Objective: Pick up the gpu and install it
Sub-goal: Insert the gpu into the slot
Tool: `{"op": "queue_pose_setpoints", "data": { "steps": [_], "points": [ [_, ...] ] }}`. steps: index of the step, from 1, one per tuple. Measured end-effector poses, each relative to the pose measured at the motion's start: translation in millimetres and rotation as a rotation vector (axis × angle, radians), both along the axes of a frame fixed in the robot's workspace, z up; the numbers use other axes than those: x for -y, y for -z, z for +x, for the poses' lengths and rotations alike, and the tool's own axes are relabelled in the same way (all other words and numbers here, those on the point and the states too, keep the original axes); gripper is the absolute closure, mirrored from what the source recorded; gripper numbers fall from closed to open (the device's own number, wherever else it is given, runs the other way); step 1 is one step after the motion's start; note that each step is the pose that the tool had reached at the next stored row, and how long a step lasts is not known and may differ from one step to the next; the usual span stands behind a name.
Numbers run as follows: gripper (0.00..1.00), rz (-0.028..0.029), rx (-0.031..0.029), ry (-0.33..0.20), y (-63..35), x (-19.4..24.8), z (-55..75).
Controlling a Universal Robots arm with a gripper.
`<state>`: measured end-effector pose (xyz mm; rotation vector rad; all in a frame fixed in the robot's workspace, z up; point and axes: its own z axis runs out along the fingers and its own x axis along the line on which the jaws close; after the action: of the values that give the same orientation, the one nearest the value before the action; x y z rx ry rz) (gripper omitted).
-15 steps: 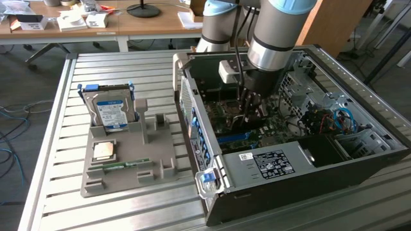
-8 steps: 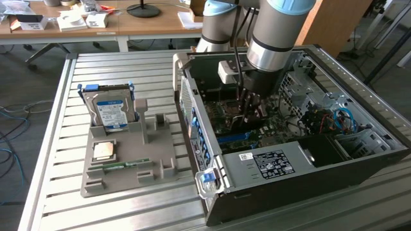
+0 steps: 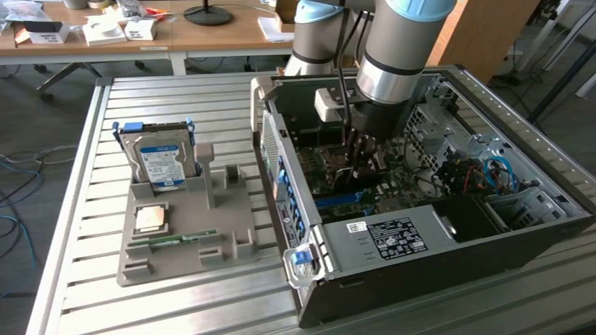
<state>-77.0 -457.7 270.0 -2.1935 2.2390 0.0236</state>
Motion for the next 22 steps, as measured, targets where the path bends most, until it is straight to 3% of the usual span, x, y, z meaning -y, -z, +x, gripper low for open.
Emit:
{"op": "queue_pose_setpoints", "data": {
  "steps": [22],
  "points": [
    [0.74,-0.0008,-0.0001,0.000,-2.1,1.9,0.3]
  ]
}}
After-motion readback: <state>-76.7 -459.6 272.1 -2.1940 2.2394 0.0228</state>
